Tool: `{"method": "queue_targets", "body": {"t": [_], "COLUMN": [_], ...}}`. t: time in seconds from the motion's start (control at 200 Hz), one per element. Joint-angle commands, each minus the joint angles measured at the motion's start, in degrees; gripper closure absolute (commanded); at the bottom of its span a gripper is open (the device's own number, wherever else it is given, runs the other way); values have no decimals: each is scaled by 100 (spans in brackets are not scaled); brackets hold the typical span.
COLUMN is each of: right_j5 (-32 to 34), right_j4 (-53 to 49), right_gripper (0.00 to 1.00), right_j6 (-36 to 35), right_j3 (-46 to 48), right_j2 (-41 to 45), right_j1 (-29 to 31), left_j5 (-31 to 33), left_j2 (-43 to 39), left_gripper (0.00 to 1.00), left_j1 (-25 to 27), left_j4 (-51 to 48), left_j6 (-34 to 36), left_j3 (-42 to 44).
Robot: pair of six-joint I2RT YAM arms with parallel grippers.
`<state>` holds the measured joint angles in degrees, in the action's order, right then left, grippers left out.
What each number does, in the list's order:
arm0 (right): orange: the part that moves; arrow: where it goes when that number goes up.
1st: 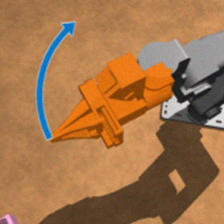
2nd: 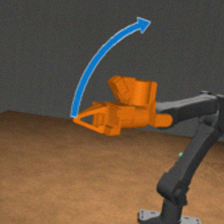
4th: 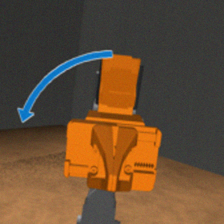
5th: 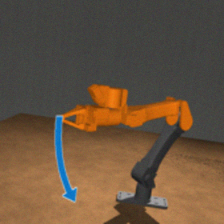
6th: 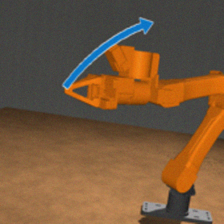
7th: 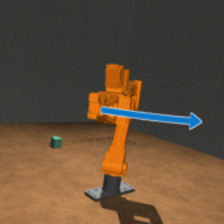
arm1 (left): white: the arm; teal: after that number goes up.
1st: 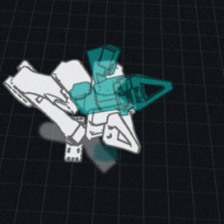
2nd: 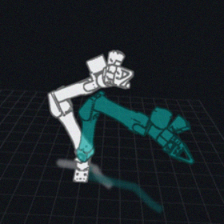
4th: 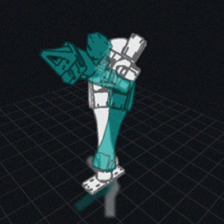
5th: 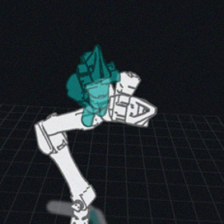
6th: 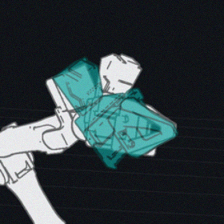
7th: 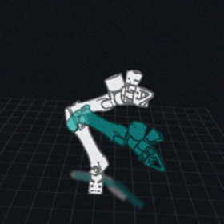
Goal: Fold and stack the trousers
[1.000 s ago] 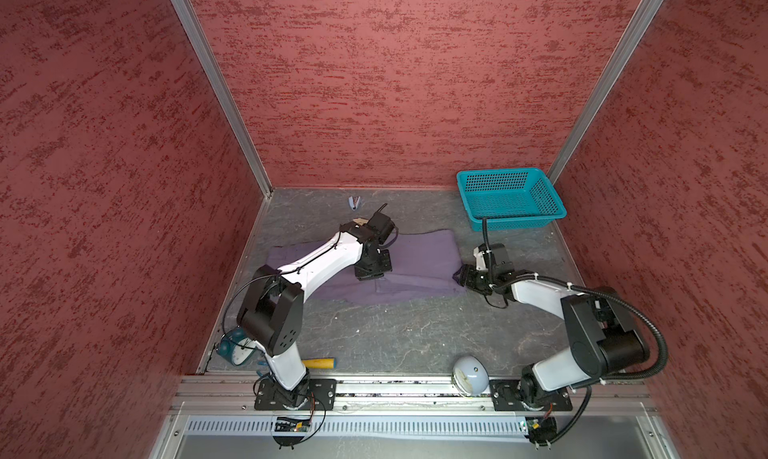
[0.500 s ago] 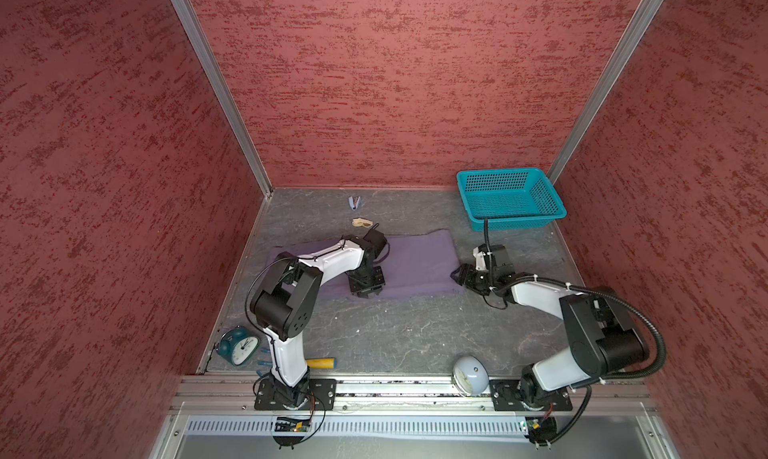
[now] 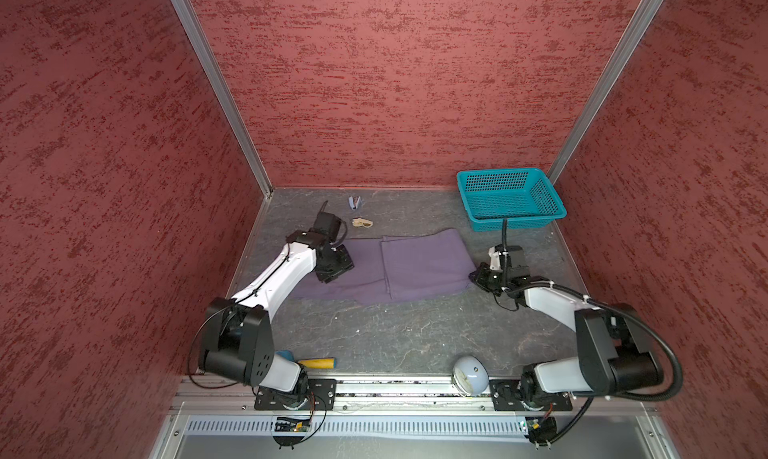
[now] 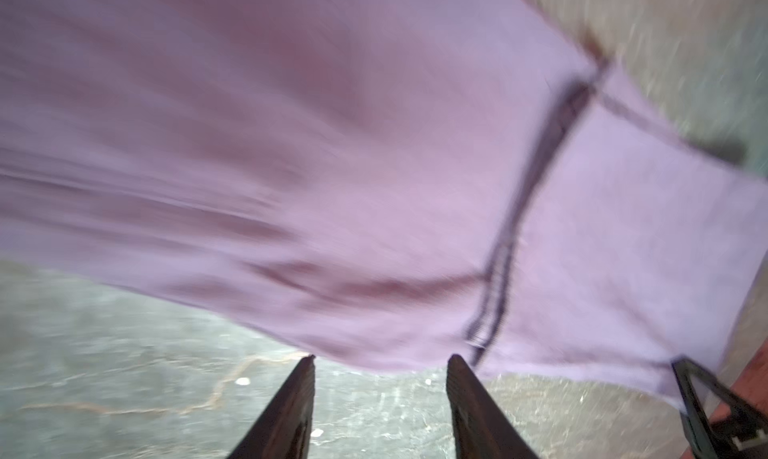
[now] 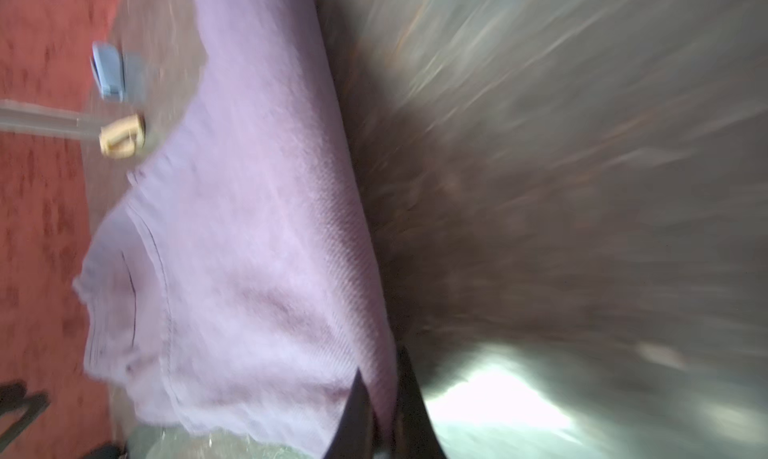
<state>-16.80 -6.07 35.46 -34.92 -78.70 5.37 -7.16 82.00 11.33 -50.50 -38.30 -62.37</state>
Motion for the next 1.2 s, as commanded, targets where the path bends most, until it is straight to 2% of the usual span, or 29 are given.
{"method": "queue_targets", "body": {"t": [0.0,0.09,0.215,0.416,0.501,0.671,0.952,1.192], "right_j5": [1055,1486,1927,1429,1258,1533,2027,1871], "right_j4": [-992,-1406,-1707,-1526,-1272,-1099,-1060,-785], "right_gripper": [100,100,100,100,100,100,100,100], "right_j6": [-536,-815,-987,-990,-1034,-1028,-1277,-1242], "right_j3": [-422,-617,-859,-1193,-1324,-1846,-2954,-3442], "right_j2": [548,907,1285,1497,1499,1152,68,-915], "right_j1": [-520,-778,-873,-686,-215,934,2743,3798], "left_j5": [53,26,-64,-61,-133,-194,-239,-335], "left_j2": [-302,-470,-501,-88,79,384,672,911], "left_gripper": [52,55,57,62,65,72,72,72], "left_j1": [-588,-1056,-1359,-1389,-1371,-1094,-677,-582], "left_j4": [-162,-120,169,527,716,973,1229,1464], "left_j6": [218,268,254,183,155,8,-219,-287], "left_j3": [378,730,1186,1482,1553,1598,1563,1568]}}
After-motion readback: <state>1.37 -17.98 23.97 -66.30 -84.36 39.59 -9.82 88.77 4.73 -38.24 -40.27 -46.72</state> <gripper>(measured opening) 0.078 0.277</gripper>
